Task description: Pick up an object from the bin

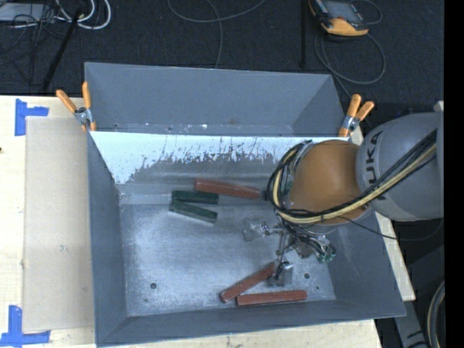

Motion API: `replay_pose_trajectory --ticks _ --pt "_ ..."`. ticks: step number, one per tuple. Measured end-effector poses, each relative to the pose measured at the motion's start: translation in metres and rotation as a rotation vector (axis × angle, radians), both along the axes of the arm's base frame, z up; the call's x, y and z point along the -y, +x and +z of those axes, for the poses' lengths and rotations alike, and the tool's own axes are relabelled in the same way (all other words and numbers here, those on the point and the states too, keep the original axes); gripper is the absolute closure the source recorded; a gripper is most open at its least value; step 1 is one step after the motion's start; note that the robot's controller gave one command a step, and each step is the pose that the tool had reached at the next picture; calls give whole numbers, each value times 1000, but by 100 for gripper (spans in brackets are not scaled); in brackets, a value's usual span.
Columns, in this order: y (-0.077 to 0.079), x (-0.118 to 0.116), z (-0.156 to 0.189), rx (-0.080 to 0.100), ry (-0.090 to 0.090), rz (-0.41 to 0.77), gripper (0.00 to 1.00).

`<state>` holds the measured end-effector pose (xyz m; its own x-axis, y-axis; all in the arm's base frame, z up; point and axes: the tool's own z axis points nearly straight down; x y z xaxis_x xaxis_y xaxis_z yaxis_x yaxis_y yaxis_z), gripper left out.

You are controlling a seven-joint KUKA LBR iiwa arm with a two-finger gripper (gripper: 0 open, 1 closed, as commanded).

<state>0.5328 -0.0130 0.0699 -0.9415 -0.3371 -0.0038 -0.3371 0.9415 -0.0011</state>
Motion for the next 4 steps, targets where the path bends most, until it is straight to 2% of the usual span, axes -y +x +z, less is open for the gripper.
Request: replay_pose_trajectory --ticks 1,2,3,4 --pt "-2 0 0 -4 1 -1 100" --pt "-2 0 0 -4 1 -1 0" --pt "-31 -65 3 12 3 79 0" --pt "-35 -62 0 -4 0 75 100"
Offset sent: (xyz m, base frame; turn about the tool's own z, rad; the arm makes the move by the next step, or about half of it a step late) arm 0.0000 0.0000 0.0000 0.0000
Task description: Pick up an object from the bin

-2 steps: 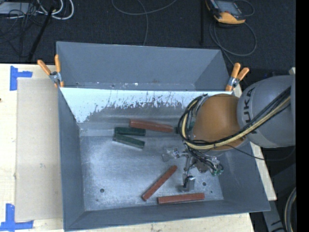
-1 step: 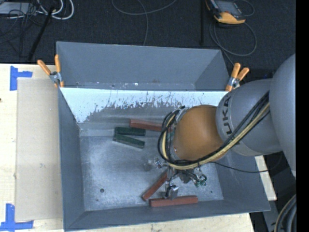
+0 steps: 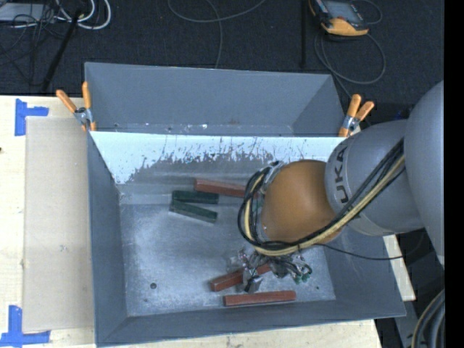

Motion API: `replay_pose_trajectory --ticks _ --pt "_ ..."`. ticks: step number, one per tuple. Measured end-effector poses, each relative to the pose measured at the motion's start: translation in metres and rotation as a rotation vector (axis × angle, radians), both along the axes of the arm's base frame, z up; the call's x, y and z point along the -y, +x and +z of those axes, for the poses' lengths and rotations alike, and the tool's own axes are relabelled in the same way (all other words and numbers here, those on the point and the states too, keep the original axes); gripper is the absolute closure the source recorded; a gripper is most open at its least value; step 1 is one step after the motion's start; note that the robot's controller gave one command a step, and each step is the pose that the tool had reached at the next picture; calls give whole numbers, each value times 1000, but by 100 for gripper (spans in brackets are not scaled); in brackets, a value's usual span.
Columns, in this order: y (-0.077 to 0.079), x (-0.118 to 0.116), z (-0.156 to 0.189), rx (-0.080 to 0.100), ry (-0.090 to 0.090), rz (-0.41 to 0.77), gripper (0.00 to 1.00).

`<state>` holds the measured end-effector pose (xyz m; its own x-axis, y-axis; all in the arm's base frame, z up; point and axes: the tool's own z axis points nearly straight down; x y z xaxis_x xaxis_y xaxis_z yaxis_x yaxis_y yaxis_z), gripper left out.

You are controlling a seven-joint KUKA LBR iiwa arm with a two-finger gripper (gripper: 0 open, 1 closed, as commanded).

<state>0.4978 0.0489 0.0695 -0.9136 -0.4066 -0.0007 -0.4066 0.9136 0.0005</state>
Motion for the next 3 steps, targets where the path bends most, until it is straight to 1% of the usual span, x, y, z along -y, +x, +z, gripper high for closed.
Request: replay_pose_trajectory --ticks 1,2,3 --pt "4 -1 2 15 3 0 0" --pt "0 0 0 2 0 1 100" --pt "3 -2 144 8 0 9 100"
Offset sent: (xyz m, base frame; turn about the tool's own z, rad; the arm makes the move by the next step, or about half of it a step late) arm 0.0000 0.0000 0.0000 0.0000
